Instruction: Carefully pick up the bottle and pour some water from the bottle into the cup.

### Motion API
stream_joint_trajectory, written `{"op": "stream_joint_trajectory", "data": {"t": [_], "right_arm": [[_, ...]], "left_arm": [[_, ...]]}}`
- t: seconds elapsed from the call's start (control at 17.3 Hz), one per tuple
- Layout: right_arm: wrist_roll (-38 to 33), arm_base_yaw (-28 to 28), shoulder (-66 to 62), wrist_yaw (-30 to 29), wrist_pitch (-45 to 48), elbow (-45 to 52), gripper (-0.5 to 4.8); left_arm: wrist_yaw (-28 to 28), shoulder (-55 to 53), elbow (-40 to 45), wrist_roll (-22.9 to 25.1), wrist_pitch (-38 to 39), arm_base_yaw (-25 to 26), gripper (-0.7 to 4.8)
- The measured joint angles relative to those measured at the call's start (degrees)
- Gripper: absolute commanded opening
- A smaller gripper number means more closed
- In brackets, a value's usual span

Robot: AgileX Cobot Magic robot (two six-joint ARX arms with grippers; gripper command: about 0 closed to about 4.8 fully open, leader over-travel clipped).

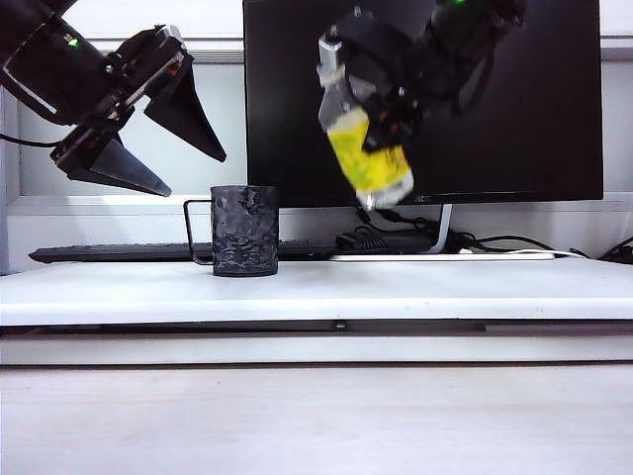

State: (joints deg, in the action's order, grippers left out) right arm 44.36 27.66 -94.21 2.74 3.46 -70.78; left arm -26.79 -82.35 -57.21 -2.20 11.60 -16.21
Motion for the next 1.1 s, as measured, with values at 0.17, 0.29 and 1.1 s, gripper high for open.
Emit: {"op": "stream_joint_trajectory", "data": {"t": [0.17, 0.29, 1.1], "right_arm": [[4.2, 1.3, 0.0, 0.5, 0.0, -1.0, 1.54], [7.9, 2.6, -0.4, 0.5, 0.0, -1.0, 1.58], [21.7, 5.7, -13.2, 5.0, 10.6, -10.8, 1.3]], "left_arm": [[-0.4, 0.1, 0.0, -1.3, -0.3, 0.0, 4.79], [-2.2, 0.6, 0.0, -2.9, -2.0, 0.0, 4.79], [-8.7, 5.0, 0.0, -0.5, -4.4, -0.6, 4.79]]}}
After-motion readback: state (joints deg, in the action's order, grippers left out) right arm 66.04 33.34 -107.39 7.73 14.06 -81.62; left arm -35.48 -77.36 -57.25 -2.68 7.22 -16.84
